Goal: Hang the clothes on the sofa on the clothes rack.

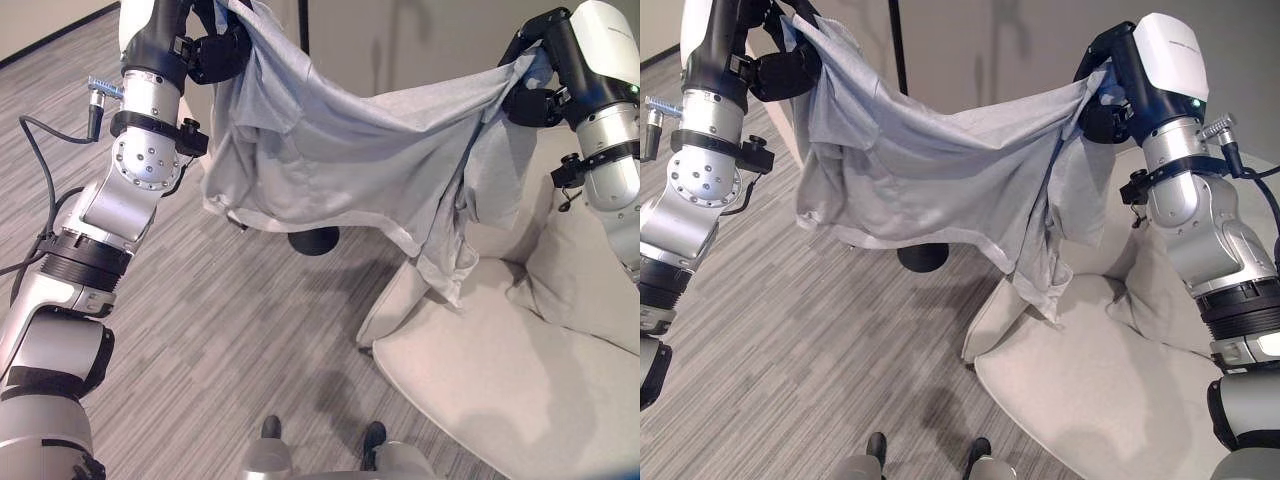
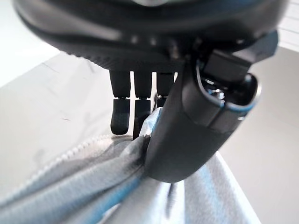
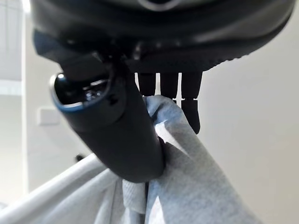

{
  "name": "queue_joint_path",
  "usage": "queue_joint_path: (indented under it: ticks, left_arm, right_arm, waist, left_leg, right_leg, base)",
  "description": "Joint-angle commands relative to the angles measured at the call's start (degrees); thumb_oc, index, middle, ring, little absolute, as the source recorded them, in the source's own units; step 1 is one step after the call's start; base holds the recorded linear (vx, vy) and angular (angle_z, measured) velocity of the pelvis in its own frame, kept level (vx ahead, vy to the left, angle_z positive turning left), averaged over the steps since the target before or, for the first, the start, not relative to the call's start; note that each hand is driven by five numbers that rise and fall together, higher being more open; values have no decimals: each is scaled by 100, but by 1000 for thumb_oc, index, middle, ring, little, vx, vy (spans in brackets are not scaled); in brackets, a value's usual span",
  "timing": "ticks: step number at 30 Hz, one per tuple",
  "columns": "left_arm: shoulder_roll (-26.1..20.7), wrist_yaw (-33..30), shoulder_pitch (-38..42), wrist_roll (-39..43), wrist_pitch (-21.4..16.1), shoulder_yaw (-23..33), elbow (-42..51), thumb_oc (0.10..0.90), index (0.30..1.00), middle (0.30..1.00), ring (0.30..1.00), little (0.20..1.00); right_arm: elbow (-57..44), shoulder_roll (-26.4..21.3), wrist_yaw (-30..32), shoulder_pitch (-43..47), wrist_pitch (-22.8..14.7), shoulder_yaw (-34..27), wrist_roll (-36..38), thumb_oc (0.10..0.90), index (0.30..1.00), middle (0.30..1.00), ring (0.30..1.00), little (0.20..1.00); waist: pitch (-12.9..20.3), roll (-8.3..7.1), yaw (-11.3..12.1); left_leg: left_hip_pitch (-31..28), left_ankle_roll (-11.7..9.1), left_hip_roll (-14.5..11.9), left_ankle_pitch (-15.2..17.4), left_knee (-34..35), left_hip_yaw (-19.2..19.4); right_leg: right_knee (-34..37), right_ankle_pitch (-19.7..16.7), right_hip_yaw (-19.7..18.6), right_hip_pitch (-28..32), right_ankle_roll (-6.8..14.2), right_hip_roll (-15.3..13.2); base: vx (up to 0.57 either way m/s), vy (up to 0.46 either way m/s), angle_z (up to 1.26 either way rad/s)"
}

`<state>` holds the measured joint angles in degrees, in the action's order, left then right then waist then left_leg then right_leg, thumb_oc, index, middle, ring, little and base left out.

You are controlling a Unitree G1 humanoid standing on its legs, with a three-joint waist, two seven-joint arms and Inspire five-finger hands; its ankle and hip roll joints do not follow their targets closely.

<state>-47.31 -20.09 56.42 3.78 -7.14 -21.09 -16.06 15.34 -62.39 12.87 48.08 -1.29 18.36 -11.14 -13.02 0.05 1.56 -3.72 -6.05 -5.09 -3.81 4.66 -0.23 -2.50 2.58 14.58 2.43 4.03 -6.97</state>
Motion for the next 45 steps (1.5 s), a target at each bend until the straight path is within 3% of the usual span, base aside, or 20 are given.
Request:
queue_joint_path:
  ticks: [1,5,6,8,10,13,17,19,20,21,22,23,24,26,27,29,32,41,42,45]
  left_arm:
    - [33,-310,547,-10,-388,507,-33,400,300,300,300,300]
    - [91,-302,581,20,-427,492,-19,400,300,300,300,300]
    - [42,-357,647,48,-420,447,-68,400,300,300,300,300]
    - [42,-360,655,51,-422,437,-74,400,300,300,300,300]
    - [-10,-437,710,88,-425,415,-155,400,300,300,300,300]
    - [-55,-550,865,94,-458,294,-221,400,300,300,300,300]
    - [-24,-536,936,68,-465,263,-207,400,300,300,300,300]
    - [-14,-502,911,75,-466,204,-121,400,300,300,300,300]
    - [-63,-508,976,42,-434,113,-94,400,300,300,300,300]
    - [-63,-508,976,42,-434,113,-94,400,300,300,300,300]
    - [-166,-454,1069,23,-382,93,-107,400,300,300,300,300]
    - [-172,-451,1066,24,-382,104,-104,400,300,300,300,300]
    - [-172,-456,1068,20,-386,140,-103,400,300,300,300,300]
    - [-178,-455,1056,20,-386,172,-102,400,300,300,300,300]
    - [-264,-388,862,-180,-316,251,4,400,300,300,300,300]
    - [-291,-392,685,-148,-318,351,64,400,300,300,300,300]
    - [-168,-425,707,-134,-437,483,179,400,300,300,300,300]
    - [9,-301,558,-98,-498,565,397,400,300,300,300,300]
    - [-48,-297,535,37,-622,629,626,400,300,300,300,300]
    - [-135,-295,542,80,-653,636,836,400,300,300,300,300]
  right_arm:
    - [-82,-362,434,572,-207,-181,217,400,300,300,300,300]
    - [-137,-512,369,411,-213,-242,201,400,300,300,300,300]
    - [-161,-518,376,351,-230,-260,203,400,300,300,300,300]
    - [-162,-518,376,340,-232,-270,203,400,300,300,300,300]
    - [-157,-562,474,312,-286,-307,304,400,300,300,300,300]
    - [-226,-694,475,293,-314,-254,366,400,300,300,300,300]
    - [-235,-653,455,243,-243,-399,153,400,300,300,300,300]
    - [-324,-523,473,32,-177,-668,64,400,300,300,300,300]
    - [-388,-418,515,149,-173,-635,19,400,300,300,300,300]
    - [-388,-418,515,149,-173,-635,19,400,300,300,300,300]
    - [-489,-295,536,391,-219,-489,153,400,300,300,300,300]
    - [-493,-296,533,402,-215,-483,154,400,300,300,300,300]
    - [-494,-287,578,608,-270,-367,203,400,300,300,300,300]
    - [-463,-290,585,686,-277,-297,210,400,300,300,300,300]
    - [-243,-499,686,769,-229,-148,12,400,300,300,300,300]
    - [-177,-534,599,768,-209,-252,-14,400,300,300,300,300]
    - [-341,-333,650,765,-391,-281,254,400,300,300,300,300]
    - [-693,-363,681,241,-488,-883,243,400,300,300,300,300]
    - [-946,-385,771,239,-733,-1096,505,400,300,300,300,300]
    - [-1087,-582,826,315,-777,-1154,416,400,300,300,300,300]
  waist:
    - [637,-384,178]
    - [647,-387,103]
    - [694,-401,113]
    - [711,-399,110]
    - [738,-426,96]
    - [832,-332,101]
    - [1055,-107,136]
    - [1065,-129,139]
    - [981,-71,151]
    - [981,-71,151]
    - [817,69,44]
    - [818,84,45]
    - [770,119,56]
    - [768,164,23]
    - [702,3,-4]
    - [675,-5,-48]
    - [821,-232,15]
    - [844,-310,-80]
    - [665,-416,-45]
    - [741,-419,13]
  left_leg:
    - [245,170,514,704,-730,64]
    - [503,88,100,609,-767,321]
    - [572,28,-227,275,-435,272]
    - [549,13,-240,219,-348,269]
    - [828,-129,-827,-92,33,184]
    - [1208,-392,-1231,-375,34,-35]
    - [976,-481,-912,-227,34,-164]
    - [784,-200,-437,-103,-37,-32]
    - [463,121,-99,57,8,148]
    - [463,121,-99,57,8,148]
    - [214,316,138,199,34,349]
    - [230,312,118,184,34,355]
    - [177,291,168,215,34,412]
    - [196,273,129,195,34,391]
    - [42,208,259,390,34,582]
    - [73,172,228,289,32,540]
    - [-106,149,284,391,0,537]
    - [-62,62,145,712,-712,565]
    - [328,8,164,715,-1488,276]
    - [532,51,191,600,-935,59]
  right_leg:
    - [471,-26,-167,345,152,241]
    - [743,-98,13,525,299,78]
    - [745,-45,5,515,340,6]
    - [743,-44,10,499,330,21]
    - [739,163,-32,611,382,-140]
    - [750,356,-94,974,544,-421]
    - [522,137,-45,1225,834,-1025]
    - [-215,-570,-138,1007,856,-1572]
    - [-960,-1171,-131,603,572,-1868]
    - [-960,-1171,-131,603,572,-1868]
    - [-1725,-782,-173,-61,364,-1402]
    - [-1742,-780,-174,-89,339,-1385]
    - [-1438,-168,129,-229,279,-876]
    - [-1383,-196,172,-208,242,-831]
    - [-419,168,359,-229,239,-82]
    - [-52,42,132,-95,289,-35]
    - [661,-395,-101,213,333,128]
    - [750,-262,12,469,297,188]
    - [750,-161,-114,588,227,144]
    - [750,-136,-172,548,269,165]
  base:
    - [-12,82,7]
    - [83,163,25]
    - [130,173,8]
    - [110,136,13]
    - [251,304,13]
    - [309,369,17]
    - [456,624,0]
    - [265,577,-3]
    - [216,575,1]
    - [295,779,-21]
    - [142,382,-28]
    - [250,472,-44]
    - [90,71,-22]
    - [118,10,-20]
    - [135,-48,-10]
    - [211,-89,12]
    - [244,-117,17]
    - [70,-62,1]
    - [132,-61,-4]
    - [162,29,-48]
